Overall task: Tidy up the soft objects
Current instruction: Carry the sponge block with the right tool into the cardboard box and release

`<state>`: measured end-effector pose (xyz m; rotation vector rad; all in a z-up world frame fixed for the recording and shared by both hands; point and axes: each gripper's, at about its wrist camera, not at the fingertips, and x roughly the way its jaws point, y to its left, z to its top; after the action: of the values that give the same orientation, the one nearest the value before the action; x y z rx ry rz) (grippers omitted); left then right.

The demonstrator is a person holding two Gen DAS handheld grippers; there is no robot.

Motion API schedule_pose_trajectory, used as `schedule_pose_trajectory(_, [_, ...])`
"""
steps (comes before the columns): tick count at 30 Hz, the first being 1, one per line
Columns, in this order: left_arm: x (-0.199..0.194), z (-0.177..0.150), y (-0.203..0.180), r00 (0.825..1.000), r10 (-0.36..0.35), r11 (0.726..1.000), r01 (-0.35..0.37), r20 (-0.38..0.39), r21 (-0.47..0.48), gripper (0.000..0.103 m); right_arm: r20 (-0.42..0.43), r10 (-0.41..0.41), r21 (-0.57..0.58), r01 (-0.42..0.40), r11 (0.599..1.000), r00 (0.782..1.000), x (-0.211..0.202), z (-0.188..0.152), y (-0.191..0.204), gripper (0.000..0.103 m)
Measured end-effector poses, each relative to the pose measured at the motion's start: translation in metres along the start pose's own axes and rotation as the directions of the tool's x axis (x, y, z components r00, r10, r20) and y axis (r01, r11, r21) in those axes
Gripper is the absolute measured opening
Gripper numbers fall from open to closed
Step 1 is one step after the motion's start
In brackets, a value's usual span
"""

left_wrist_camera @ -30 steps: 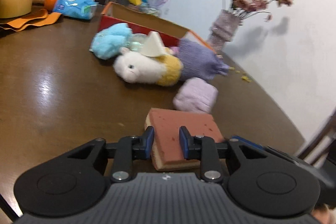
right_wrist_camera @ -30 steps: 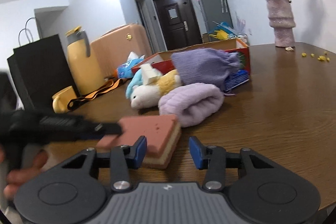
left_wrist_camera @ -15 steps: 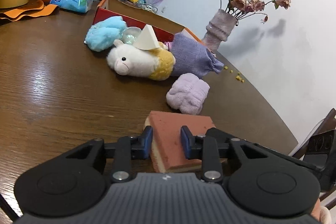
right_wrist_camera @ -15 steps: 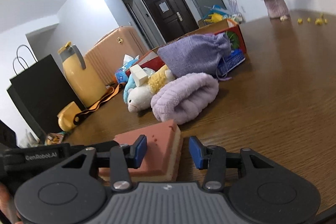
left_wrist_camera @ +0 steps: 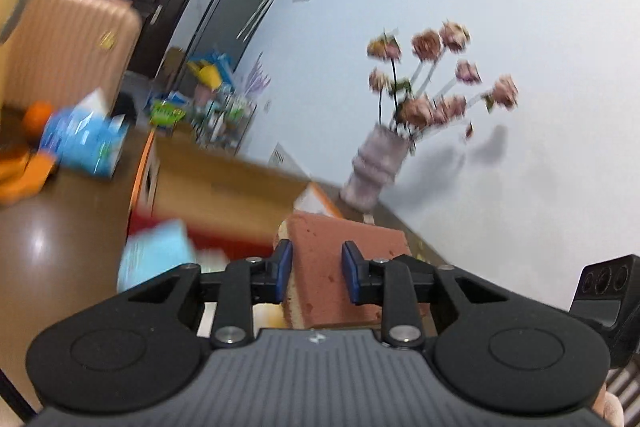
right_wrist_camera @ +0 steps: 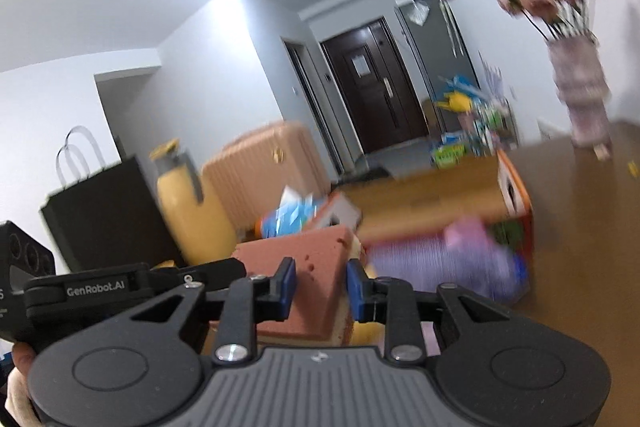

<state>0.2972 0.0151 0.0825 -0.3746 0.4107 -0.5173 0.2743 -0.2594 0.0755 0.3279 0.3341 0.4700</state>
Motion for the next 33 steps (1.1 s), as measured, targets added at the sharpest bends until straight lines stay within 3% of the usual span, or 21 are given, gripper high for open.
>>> schedule_pose_trajectory(4, [0.077, 0.075, 0.029, 0.997, 0.082, 0.997, -0.082, -0.006, 0.008, 0.027, -0.048, 0.004, 0.035, -0.002, 0.999, 0.999, 0.093, 0.064, -0.027, 0.027])
schedule_pose_trajectory(8, [0.162, 0.116, 0.076, 0.979, 0.169, 0.984, -0.175, -0.113, -0.038, 0.027, -0.178, 0.001, 0.192, 0.034, 0.981, 0.984, 0.204, 0.103, -0.079, 0.027])
schedule_pose_trajectory(12, [0.236, 0.122, 0.120, 0.925, 0.293, 0.952, -0.306, -0.243, -0.017, 0.027, -0.331, -0.021, 0.268, 0.115, 0.956, 0.943, 0.299, 0.102, -0.121, 0.027])
schedule_pose_trajectory(14, [0.266, 0.119, 0.135, 0.886, 0.358, 0.929, -0.370, -0.294, 0.015, 0.027, -0.393, -0.039, 0.258, 0.151, 0.954, 0.919, 0.337, 0.094, -0.132, 0.026])
schedule_pose_trajectory(17, [0.290, 0.116, 0.150, 0.854, 0.406, 0.910, -0.411, -0.327, 0.055, 0.028, -0.453, -0.053, 0.243, 0.181, 0.953, 0.890, 0.376, 0.080, -0.138, 0.027])
schedule_pose_trajectory(21, [0.284, 0.120, 0.153, 0.868, 0.396, 0.917, -0.391, -0.299, 0.080, 0.039, -0.484, -0.074, 0.204, 0.195, 0.959, 0.872, 0.393, 0.077, -0.136, 0.031])
schedule_pose_trajectory(24, [0.271, 0.125, 0.145, 0.881, 0.398, 0.917, -0.385, -0.255, 0.101, 0.047, -0.466, -0.074, 0.186, 0.180, 0.966, 0.882, 0.385, 0.079, -0.130, 0.034])
schedule_pose_trajectory(29, [0.234, 0.142, 0.114, 0.879, 0.428, 0.903, -0.404, -0.211, 0.145, 0.047, -0.430, -0.113, 0.134, 0.186, 0.973, 0.896, 0.345, 0.098, -0.118, 0.036])
schedule_pose_trajectory(33, [0.176, 0.161, 0.086, 0.876, 0.460, 0.883, -0.436, -0.141, 0.174, 0.063, -0.378, -0.101, 0.112, 0.153, 0.982, 0.920, 0.279, 0.132, -0.107, 0.045])
